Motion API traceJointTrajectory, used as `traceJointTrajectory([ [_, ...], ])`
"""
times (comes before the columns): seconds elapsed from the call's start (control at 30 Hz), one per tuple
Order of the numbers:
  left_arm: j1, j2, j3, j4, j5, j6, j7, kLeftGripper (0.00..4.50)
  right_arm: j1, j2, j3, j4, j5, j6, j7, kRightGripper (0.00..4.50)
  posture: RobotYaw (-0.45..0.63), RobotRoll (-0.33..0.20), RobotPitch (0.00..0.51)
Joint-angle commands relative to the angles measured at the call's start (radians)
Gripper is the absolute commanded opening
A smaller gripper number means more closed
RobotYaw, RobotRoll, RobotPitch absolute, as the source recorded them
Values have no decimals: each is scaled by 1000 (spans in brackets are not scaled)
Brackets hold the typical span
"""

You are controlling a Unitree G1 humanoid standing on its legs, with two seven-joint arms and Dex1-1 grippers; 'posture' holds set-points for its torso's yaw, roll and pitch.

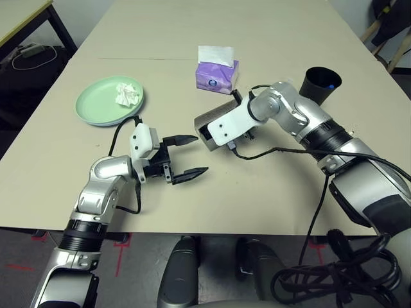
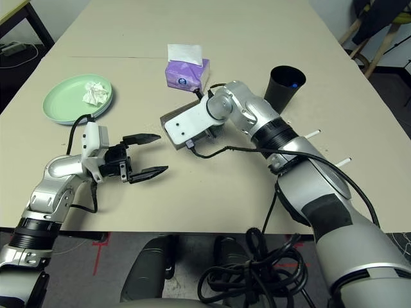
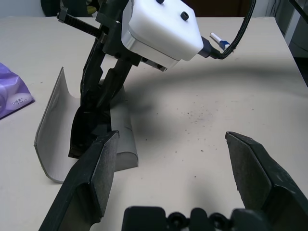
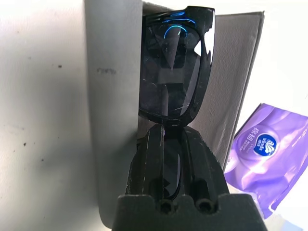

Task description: Organize and tidy the items on the table.

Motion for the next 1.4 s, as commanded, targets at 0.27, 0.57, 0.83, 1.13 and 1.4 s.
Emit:
traceJointTrajectory([
  [0.27,-4,5,4,-13,-7,5,1,4500,-19,-31,21,65,-16,-35,-8,361,208,0,166],
  [0.57,-7,4,4,-9,-6,7,2,4500,-18,-36,26,67,-14,-44,5,361,208,0,165],
  [0.83,-11,7,4,-5,-4,13,3,4500,-14,-43,24,46,-1,-48,46,1409,204,0,161],
  [1.13,-43,0,3,45,2,4,-2,4500,-6,-72,-1,-57,28,-20,90,4465,157,0,143],
  [1.4,-115,-6,-10,149,15,-27,-39,4500,31,-125,-59,-203,76,75,134,4465,104,0,129],
])
